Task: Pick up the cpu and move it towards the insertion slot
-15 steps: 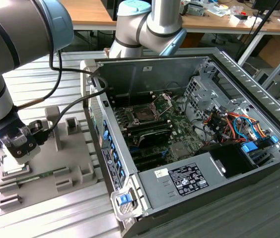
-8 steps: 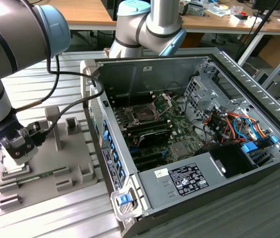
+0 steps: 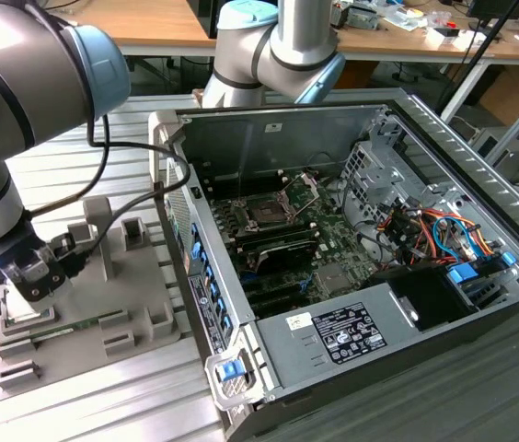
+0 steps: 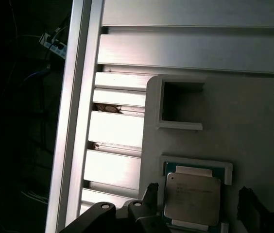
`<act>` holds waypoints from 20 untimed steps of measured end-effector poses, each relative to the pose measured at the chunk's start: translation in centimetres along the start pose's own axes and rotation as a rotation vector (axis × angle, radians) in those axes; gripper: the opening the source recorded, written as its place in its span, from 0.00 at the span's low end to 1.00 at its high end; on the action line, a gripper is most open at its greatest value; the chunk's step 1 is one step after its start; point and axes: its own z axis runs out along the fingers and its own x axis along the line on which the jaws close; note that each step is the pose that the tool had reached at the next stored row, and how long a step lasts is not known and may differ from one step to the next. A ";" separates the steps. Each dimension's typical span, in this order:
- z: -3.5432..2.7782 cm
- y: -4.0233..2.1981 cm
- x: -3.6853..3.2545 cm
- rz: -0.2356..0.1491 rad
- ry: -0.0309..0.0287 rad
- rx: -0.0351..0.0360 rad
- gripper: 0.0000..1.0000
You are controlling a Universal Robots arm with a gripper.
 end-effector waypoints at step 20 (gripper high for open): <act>0.53 -0.02 0.01 0.000 0.0002 0.0002 0.55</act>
